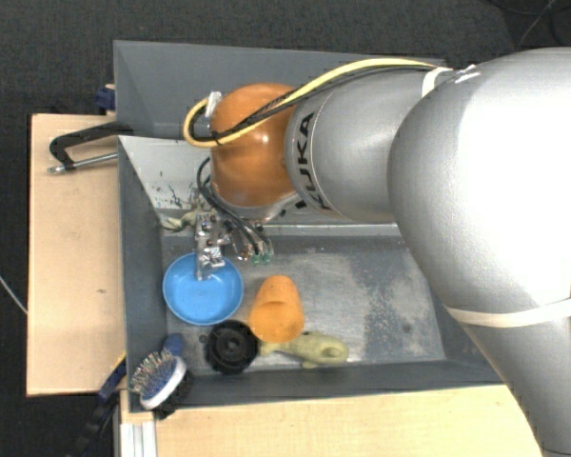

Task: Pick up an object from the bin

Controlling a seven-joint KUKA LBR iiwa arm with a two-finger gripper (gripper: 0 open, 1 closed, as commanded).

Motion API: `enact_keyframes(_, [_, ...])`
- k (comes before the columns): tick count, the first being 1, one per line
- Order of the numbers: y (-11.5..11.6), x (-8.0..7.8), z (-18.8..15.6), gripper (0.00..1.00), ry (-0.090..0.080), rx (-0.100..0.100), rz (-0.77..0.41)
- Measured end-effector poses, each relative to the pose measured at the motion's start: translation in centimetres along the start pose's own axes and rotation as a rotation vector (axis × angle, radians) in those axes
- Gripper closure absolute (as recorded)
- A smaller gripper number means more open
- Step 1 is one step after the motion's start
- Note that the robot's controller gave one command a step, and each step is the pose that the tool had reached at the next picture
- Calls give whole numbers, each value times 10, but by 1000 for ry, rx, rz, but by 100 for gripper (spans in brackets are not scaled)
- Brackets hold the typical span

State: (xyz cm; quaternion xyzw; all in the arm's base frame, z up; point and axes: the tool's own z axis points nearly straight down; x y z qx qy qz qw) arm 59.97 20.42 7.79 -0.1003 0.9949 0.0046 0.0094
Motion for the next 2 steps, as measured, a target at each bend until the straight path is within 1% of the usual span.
enact_keyframes(1, [12,23,-83,100,9,1,-556])
enact_keyframes(2, [10,17,-174,100,4,3,-516])
